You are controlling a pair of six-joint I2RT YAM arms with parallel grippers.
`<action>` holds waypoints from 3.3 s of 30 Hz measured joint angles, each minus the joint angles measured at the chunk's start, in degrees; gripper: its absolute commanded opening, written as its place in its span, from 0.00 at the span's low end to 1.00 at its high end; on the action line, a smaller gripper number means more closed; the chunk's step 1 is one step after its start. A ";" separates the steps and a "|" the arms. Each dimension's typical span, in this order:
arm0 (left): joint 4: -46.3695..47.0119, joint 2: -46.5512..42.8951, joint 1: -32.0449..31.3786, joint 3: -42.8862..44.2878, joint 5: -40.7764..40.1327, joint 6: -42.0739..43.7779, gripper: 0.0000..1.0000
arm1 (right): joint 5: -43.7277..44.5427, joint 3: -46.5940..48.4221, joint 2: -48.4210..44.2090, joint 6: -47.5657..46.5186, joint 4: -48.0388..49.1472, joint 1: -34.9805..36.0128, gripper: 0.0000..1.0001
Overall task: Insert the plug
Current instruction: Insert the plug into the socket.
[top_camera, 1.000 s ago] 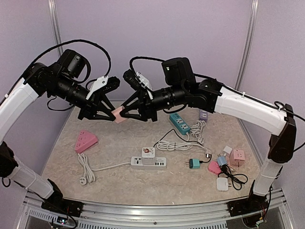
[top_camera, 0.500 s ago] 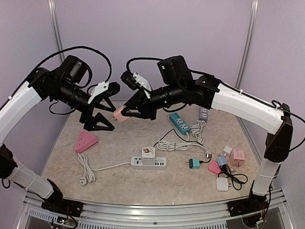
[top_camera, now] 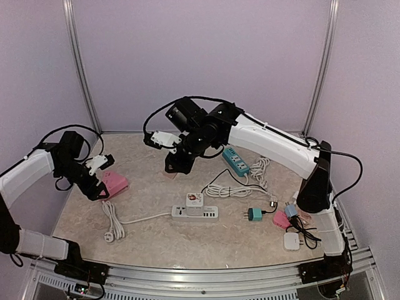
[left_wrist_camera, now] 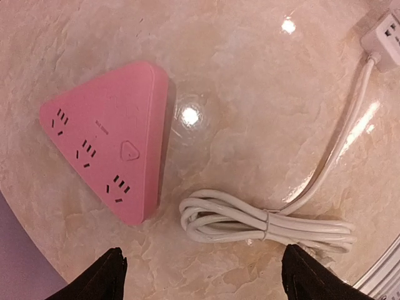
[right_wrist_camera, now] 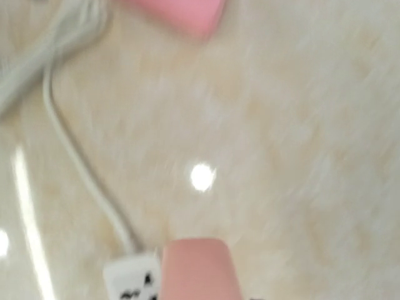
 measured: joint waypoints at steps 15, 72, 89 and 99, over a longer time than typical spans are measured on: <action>16.63 1.18 -8.83 -18.34 -12.07 6.16 0.71 | 5.51 4.13 9.62 -1.38 -10.93 3.69 0.00; 10.32 -0.90 -6.40 -12.26 -0.72 3.63 0.75 | 14.67 3.15 13.53 -4.50 -18.84 7.02 0.00; 10.67 -0.85 -6.40 -12.26 -0.74 3.30 0.75 | 15.93 0.52 12.52 -4.04 -17.99 7.69 0.00; 10.71 -0.85 -6.38 -12.26 -0.74 3.02 0.75 | 15.45 -2.34 12.28 -3.06 -17.27 7.72 0.00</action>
